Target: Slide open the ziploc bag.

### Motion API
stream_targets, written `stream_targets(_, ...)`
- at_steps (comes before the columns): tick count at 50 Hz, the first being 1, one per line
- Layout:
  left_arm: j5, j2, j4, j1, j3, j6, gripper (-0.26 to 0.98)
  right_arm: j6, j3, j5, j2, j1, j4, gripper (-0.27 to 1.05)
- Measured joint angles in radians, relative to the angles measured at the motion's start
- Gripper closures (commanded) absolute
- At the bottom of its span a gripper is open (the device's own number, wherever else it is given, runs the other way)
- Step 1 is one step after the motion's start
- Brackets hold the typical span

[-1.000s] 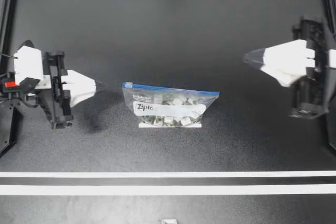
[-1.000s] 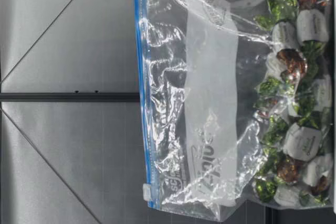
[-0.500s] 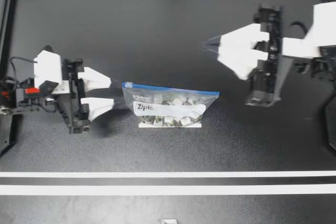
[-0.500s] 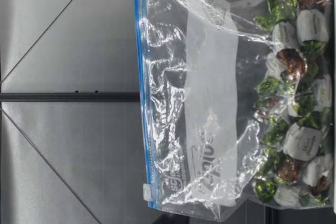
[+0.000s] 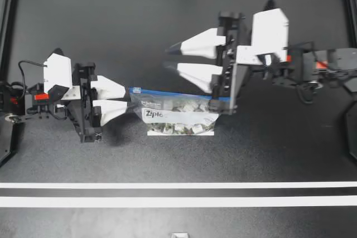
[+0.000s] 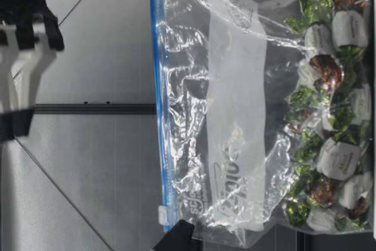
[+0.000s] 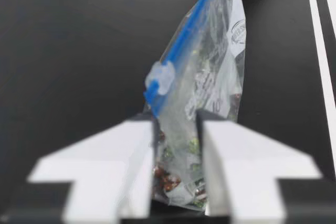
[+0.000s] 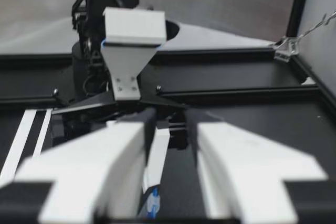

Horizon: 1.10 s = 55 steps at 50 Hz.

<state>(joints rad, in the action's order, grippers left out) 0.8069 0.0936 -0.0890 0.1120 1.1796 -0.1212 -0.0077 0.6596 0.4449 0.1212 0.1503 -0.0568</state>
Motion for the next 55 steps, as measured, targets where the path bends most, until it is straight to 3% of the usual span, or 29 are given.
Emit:
stream_targets(9, 0.006, 0.003, 0.034, 0.0, -0.005, 0.002, 0.9, -0.003, -0.06, -0.058, -0.091, -0.026, -0.02, 0.34)
stream_targets(32, -0.023, 0.02, 0.058, -0.002, -0.009, 0.015, 0.9, -0.003, -0.187, -0.278, -0.259, -0.071, -0.031, 0.34)
stream_targets(55, -0.025, 0.021, 0.078, -0.003, -0.011, 0.017, 0.9, -0.005, -0.204, -0.319, -0.288, -0.072, -0.031, 0.34)
